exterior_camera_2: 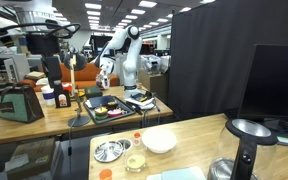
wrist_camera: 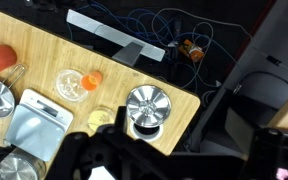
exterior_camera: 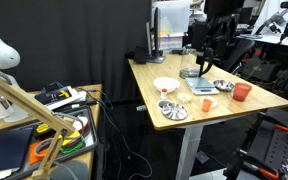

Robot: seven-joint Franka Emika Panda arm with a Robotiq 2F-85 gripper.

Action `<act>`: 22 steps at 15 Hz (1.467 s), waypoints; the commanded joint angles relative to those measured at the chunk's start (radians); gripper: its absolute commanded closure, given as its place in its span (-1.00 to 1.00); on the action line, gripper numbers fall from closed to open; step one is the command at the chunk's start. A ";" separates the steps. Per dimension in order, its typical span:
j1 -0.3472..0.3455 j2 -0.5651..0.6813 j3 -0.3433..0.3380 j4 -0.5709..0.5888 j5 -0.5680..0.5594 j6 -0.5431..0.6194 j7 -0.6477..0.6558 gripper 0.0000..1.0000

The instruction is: Pick up the lid from the table and put it on the frying pan

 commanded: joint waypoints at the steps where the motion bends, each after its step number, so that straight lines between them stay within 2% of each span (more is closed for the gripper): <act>1: -0.032 0.150 -0.005 0.060 -0.083 0.019 0.017 -1.00; 4: -0.035 0.283 -0.024 0.114 -0.116 0.051 0.029 -1.00; 10: 0.002 0.498 -0.103 0.229 -0.075 0.060 -0.009 -1.00; 11: 0.009 0.460 -0.111 0.189 -0.090 0.078 0.012 -1.00; 22: 0.021 0.478 -0.123 0.201 -0.084 0.082 0.009 -1.00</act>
